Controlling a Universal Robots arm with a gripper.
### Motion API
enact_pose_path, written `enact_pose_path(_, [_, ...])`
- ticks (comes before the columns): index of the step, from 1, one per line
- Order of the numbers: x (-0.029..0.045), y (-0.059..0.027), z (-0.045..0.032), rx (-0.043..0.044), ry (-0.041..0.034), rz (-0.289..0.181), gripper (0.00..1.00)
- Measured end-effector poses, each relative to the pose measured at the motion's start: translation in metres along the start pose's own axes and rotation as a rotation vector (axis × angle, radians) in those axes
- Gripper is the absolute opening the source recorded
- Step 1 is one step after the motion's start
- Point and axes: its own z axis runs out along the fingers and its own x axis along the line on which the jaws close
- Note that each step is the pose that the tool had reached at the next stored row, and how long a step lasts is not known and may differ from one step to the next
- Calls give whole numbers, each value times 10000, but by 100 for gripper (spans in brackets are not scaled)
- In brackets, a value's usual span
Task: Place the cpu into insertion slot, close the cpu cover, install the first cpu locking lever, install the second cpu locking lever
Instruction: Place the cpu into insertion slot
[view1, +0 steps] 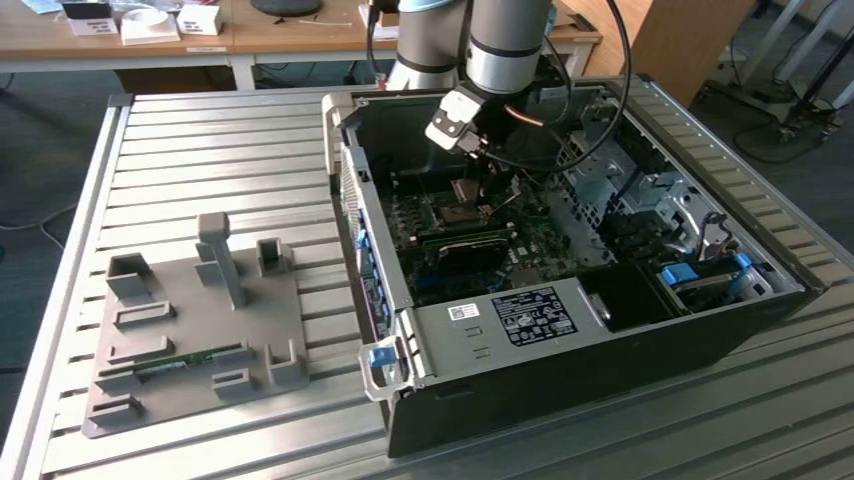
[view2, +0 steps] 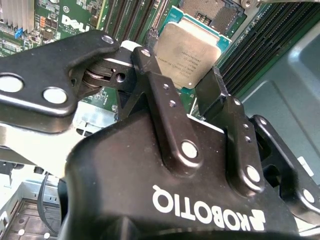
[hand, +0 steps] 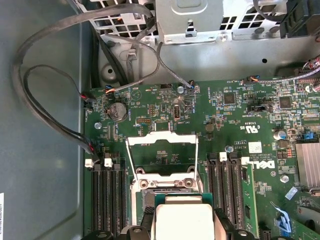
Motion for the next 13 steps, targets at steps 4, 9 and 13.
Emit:
enact_pose_path(4, [0,0,2,-1,2,0,54])
enact_pose_path(9, [-1,-4,44,-1,1,0,54])
enact_pose_path(13, [-1,-4,57,-2,3,1,54])
